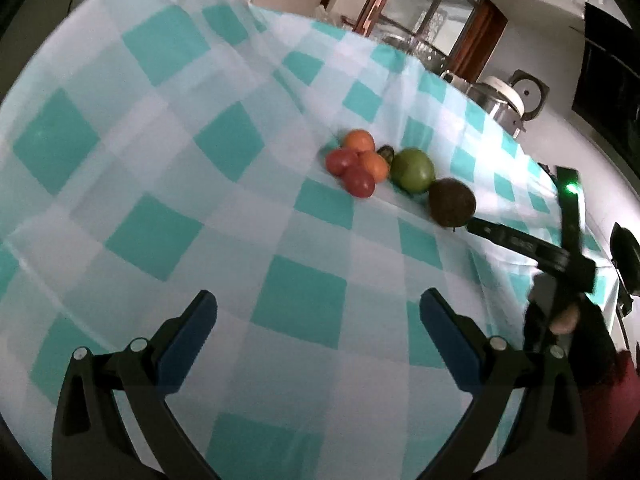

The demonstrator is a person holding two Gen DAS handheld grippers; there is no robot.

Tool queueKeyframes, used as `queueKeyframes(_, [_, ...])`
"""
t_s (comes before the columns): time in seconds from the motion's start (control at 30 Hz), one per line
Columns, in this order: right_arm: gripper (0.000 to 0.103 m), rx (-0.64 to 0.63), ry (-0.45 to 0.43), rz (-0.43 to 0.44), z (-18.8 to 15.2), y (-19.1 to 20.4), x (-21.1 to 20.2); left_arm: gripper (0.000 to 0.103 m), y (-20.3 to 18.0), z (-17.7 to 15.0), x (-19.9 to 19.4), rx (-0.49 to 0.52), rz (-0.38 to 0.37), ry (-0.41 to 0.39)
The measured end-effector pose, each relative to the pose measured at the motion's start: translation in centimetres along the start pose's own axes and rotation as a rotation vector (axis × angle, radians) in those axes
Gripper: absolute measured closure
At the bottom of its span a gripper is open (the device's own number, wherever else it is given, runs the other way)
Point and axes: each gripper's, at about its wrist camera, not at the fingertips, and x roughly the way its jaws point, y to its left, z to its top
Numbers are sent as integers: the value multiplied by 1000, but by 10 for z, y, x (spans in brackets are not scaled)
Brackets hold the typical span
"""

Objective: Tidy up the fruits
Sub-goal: 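Grasp the large brown fruit with the right tool while the left tool grasps a red tomato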

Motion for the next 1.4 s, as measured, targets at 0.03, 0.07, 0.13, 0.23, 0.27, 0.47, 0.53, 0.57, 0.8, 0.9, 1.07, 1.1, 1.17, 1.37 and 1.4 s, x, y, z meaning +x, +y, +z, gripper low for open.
queueKeyframes(0.03, [15,-24,13,0,3,4,10,1,3,1,0,-6,-15,-4])
queueKeyframes(0.07, [15,-54,38,16,10,10,23,1,7,2,1,-16,-13,-2])
queueKeyframes(0.13, [15,-80,60,39,18,13,34,1,12,1,2,-50,-12,12])
queueKeyframes(0.23, [15,-86,54,50,24,19,42,1,16,0,1,-67,-25,7])
queueKeyframes(0.27, [18,-76,63,62,28,19,47,1,16,-2,0,-66,-27,2])
queueKeyframes(0.47, [35,-104,66,99,31,26,56,1,10,-5,3,-35,-19,3])
queueKeyframes(0.53, [36,-100,59,96,29,26,53,1,8,-6,4,-29,-9,7])
queueKeyframes(0.57, [36,-82,52,108,27,24,50,1,8,-6,5,-29,-4,12])
queueKeyframes(0.8, [36,43,-15,152,-8,10,3,1,6,-2,13,-43,28,55])
queueKeyframes(0.9, [36,85,-46,119,-18,6,-4,1,-14,7,28,51,65,93])
queueKeyframes(1.07, [36,207,-78,90,-29,-19,-17,2,-44,35,66,120,122,108])
queueKeyframes(1.1, [36,223,-76,95,-29,-23,-15,2,-47,41,74,120,131,109])
queueKeyframes(1.17, [36,244,-63,109,-30,-27,-12,11,-54,56,96,127,144,123])
queueKeyframes(1.37, [36,267,-51,158,-26,-31,-3,23,-73,87,145,177,214,136])
queueKeyframes(1.4, [36,268,-51,164,-26,-32,-3,31,-74,89,151,182,228,145])
